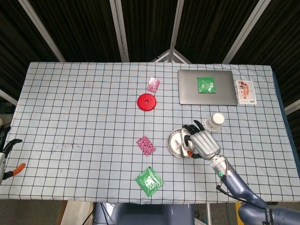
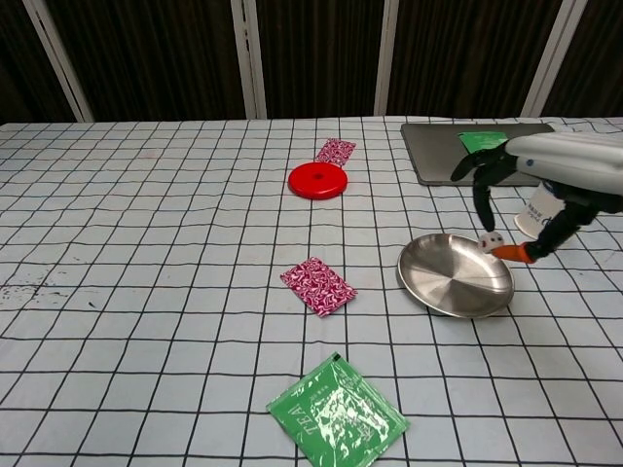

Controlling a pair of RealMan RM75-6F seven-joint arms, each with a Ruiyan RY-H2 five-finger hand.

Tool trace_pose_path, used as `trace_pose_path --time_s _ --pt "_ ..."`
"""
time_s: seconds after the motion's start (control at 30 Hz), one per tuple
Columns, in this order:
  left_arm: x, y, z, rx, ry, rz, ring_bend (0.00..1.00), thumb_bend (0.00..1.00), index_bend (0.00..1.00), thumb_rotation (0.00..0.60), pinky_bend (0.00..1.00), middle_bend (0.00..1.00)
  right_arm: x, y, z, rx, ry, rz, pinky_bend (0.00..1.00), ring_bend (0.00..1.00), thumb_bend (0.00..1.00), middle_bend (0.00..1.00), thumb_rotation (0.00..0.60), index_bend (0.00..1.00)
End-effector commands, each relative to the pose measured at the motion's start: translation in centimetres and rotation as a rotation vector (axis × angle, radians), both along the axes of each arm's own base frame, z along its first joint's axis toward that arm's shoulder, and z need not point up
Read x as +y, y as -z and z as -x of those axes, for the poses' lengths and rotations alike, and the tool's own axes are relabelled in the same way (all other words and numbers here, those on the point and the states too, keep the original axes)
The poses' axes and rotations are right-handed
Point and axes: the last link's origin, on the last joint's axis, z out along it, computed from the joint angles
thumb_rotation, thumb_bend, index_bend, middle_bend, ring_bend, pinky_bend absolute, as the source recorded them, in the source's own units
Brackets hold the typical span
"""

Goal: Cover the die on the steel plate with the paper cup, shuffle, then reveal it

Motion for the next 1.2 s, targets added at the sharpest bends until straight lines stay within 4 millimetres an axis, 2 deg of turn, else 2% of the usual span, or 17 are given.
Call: trace_pose_path --time_s 0.03,0.2,0.43,0.6,0.9,0.97,1.03,1.13,1.2 --pt "0.0 -0.2 0.1 -0.003 -0.001 -0.003 0.0 0.23 0.28 0.6 0.13 0.0 -1.9 2.0 -1.2 0.014 0.008 -0.022 0.0 0.17 0.31 0.18 0.6 0.61" --pt "0.1 -0.3 0.2 -0.009 -0.002 -0.002 0.0 0.23 0.28 0.6 0.13 0.0 -2.9 3.6 -1.2 0.032 0.028 -0.044 0.0 0.17 0.31 0.18 0.6 0.61" --pt "0.1 -0.2 0.2 -0.004 -0.003 0.0 0.0 0.23 0.28 0.6 0.13 0.0 -4.3 5.6 -0.1 0.061 0.065 -0.057 0.0 0.17 0.31 0.18 0.6 0.61" --pt "0.1 -0.3 0.3 0.001 -0.012 -0.006 0.0 0.23 0.28 0.6 0.13 0.0 -4.9 5.8 0.7 0.073 0.08 -0.052 0.0 0.17 0.31 0.18 0.6 0.61" --pt "0.1 0.0 0.2 0.013 -0.012 0.001 0.0 0.23 0.28 0.6 0.13 0.0 -4.5 5.5 1.9 0.095 0.091 -0.075 0.0 0.17 0.31 0.18 0.6 0.6" --pt "0.1 0.1 0.2 0.014 -0.013 0.002 0.0 0.23 0.28 0.6 0.13 0.0 -4.4 5.4 2.1 0.102 0.091 -0.079 0.0 0.16 0.31 0.17 0.6 0.55" --pt "0.1 0.1 0.2 0.015 -0.015 0.003 0.0 0.23 0.28 0.6 0.13 0.0 -4.3 5.1 2.2 0.107 0.092 -0.081 0.0 0.14 0.31 0.15 0.6 0.43" --pt "0.1 0.2 0.1 0.018 -0.014 0.007 0.0 0.23 0.28 0.6 0.13 0.0 -4.4 4.5 2.1 0.09 0.106 -0.073 0.0 0.11 0.25 0.09 0.6 0.22" --pt "0.1 0.2 0.1 0.018 -0.014 0.008 0.0 0.23 0.28 0.6 0.13 0.0 -4.5 4.2 2.0 0.078 0.112 -0.062 0.0 0.11 0.2 0.08 0.6 0.16"
